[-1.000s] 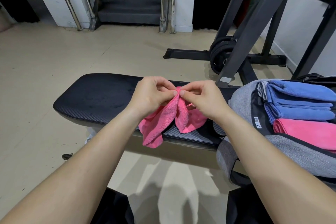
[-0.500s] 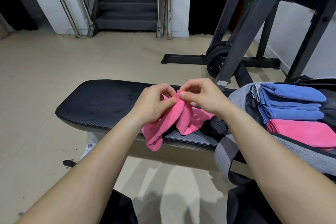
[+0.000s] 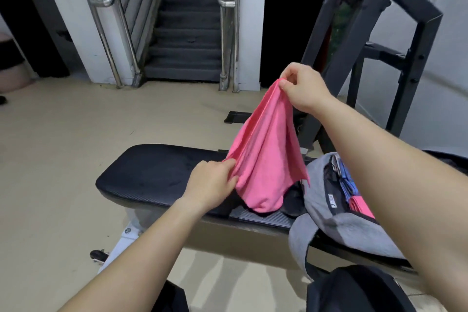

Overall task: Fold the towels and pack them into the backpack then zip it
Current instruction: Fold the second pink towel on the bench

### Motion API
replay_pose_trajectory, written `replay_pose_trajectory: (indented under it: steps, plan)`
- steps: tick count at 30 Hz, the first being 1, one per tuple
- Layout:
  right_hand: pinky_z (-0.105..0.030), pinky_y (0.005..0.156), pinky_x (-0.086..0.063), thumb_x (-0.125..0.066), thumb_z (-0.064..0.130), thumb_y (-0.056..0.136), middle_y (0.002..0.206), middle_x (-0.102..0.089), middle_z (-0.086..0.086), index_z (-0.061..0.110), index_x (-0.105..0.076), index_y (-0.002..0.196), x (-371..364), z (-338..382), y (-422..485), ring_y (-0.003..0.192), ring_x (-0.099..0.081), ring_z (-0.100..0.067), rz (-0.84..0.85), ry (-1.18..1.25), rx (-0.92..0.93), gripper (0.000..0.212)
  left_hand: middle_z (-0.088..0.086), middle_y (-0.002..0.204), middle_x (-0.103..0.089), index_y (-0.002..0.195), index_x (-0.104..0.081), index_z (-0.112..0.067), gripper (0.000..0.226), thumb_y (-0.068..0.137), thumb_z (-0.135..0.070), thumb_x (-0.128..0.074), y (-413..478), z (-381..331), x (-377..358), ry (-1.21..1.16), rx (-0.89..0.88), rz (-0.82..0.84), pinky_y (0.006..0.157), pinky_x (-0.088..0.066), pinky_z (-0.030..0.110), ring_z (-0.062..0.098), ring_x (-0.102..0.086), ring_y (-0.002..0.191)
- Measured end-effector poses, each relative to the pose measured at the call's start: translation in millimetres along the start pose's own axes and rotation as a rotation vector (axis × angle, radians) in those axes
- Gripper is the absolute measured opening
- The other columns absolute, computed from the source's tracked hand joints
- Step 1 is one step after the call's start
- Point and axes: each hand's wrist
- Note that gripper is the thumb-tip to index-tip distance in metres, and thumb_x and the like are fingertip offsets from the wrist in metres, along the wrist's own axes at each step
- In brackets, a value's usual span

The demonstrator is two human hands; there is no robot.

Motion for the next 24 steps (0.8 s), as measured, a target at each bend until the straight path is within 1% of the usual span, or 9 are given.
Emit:
replay_pose_trajectory:
  steps: [2, 4, 6, 8, 10, 13, 15, 18, 24]
  plan:
    - [-0.029, 0.071, -0.046, -0.055, 0.022, 0.098, 0.096, -0.064, 0.002, 0.021, -0.063, 0.094, 10.3, 1.7, 2.9, 0.088, -0.058, -0.017, -0.026, -0.034, -0.03, 0.008, 0.002, 0.075, -0.062, 0.078, -0.039, -0.023, 0.024, 0.087, -0.027, -0.061, -9.8, -1.3, 3.2, 0.061, -0.099, -0.06, 0.062, -0.038, 0.038, 0.034, -0.06, 0.074]
    - [-0.037, 0.082, -0.05, -0.056, 0.022, 0.098, 0.103, -0.065, 0.0, 0.02, -0.063, 0.096, 16.8, 1.2, 2.5, 0.096, -0.059, -0.02, -0.034, -0.071, -0.06, 0.008, -0.001, 0.084, -0.06, 0.085, -0.054, -0.02, 0.007, 0.084, -0.024, -0.059, -18.1, -1.3, 6.9, 0.094, -0.189, -0.147, 0.058, -0.045, 0.037, 0.029, -0.06, 0.076]
    - [-0.039, 0.084, -0.051, -0.056, 0.021, 0.098, 0.104, -0.065, -0.002, 0.02, -0.064, 0.098, 19.2, -0.3, -0.1, 0.097, -0.06, -0.022, -0.031, -0.09, -0.09, 0.008, -0.002, 0.097, -0.058, 0.104, -0.063, -0.019, 0.021, 0.087, -0.027, -0.053, -25.5, -0.6, 10.3, 0.083, -0.222, -0.185, 0.054, -0.05, 0.038, 0.024, -0.058, 0.083]
    - [-0.039, 0.083, -0.051, -0.056, 0.021, 0.098, 0.104, -0.066, -0.003, 0.019, -0.065, 0.098, 19.3, -3.4, -3.4, 0.096, -0.061, -0.023, -0.031, -0.1, -0.117, 0.009, -0.004, 0.101, -0.055, 0.114, -0.063, -0.022, 0.025, 0.091, -0.026, -0.054, -31.9, 1.3, 15.9, -0.019, -0.202, -0.264, 0.053, -0.052, 0.037, 0.019, -0.057, 0.087]
    - [-0.038, 0.081, -0.049, -0.057, 0.022, 0.098, 0.102, -0.066, -0.003, 0.019, -0.065, 0.096, 18.5, -6.5, -7.9, 0.096, -0.06, -0.023, -0.034, -0.096, -0.139, 0.009, -0.005, 0.1, -0.056, 0.114, -0.066, -0.02, 0.023, 0.092, -0.023, -0.062, -36.8, 4.3, 22.8, -0.158, -0.133, -0.393, 0.058, -0.054, 0.036, 0.015, -0.06, 0.079]
    - [-0.033, 0.079, -0.044, -0.058, 0.022, 0.097, 0.098, -0.065, 0.0, 0.019, -0.065, 0.093, 17.8, -10.8, -15.7, 0.095, -0.059, -0.02, -0.019, -0.073, -0.149, 0.009, -0.007, 0.102, -0.056, 0.11, -0.067, -0.018, 0.024, 0.087, -0.018, -0.073, -36.6, 11.3, 34.1, -0.355, 0.078, -0.511, 0.07, -0.055, 0.034, 0.007, -0.059, 0.079]
    - [-0.03, 0.078, -0.041, -0.059, 0.022, 0.097, 0.094, -0.064, 0.003, 0.02, -0.066, 0.091, 16.0, -10.9, -23.1, 0.093, -0.058, -0.018, 0.011, -0.056, -0.138, 0.009, -0.009, 0.105, -0.054, 0.114, -0.063, -0.02, 0.031, 0.085, -0.019, -0.074, -34.9, 15.4, 39.3, -0.364, 0.222, -0.497, 0.075, -0.052, 0.032, 0.003, -0.055, 0.084]
    - [-0.027, 0.077, -0.039, -0.059, 0.021, 0.095, 0.09, -0.063, 0.004, 0.021, -0.067, 0.09, 8.8, -10.4, -36.6, 0.09, -0.058, -0.017, 0.048, -0.071, -0.104, 0.009, -0.008, 0.107, -0.052, 0.123, -0.062, -0.027, 0.034, 0.09, -0.031, -0.068, -28.6, 20.8, 43.9, -0.267, 0.417, -0.401, 0.072, -0.047, 0.031, 0.013, -0.059, 0.085]
    - [-0.027, 0.076, -0.038, -0.059, 0.022, 0.095, 0.087, -0.063, 0.005, 0.021, -0.066, 0.089, -1.1, -22.9, -58.4, 0.088, -0.059, -0.018, 0.08, -0.036, -0.136, 0.01, -0.008, 0.101, -0.049, 0.094, -0.073, -0.031, 0.011, 0.09, -0.035, -0.063, -9.8, 23.5, 46.4, -0.072, 0.504, -0.231, 0.068, -0.049, 0.035, 0.018, -0.052, 0.098]
Point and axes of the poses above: each hand's wrist, its own y-axis towards the middle knuckle, its own x-axis out of the back of the hand, z = x × y
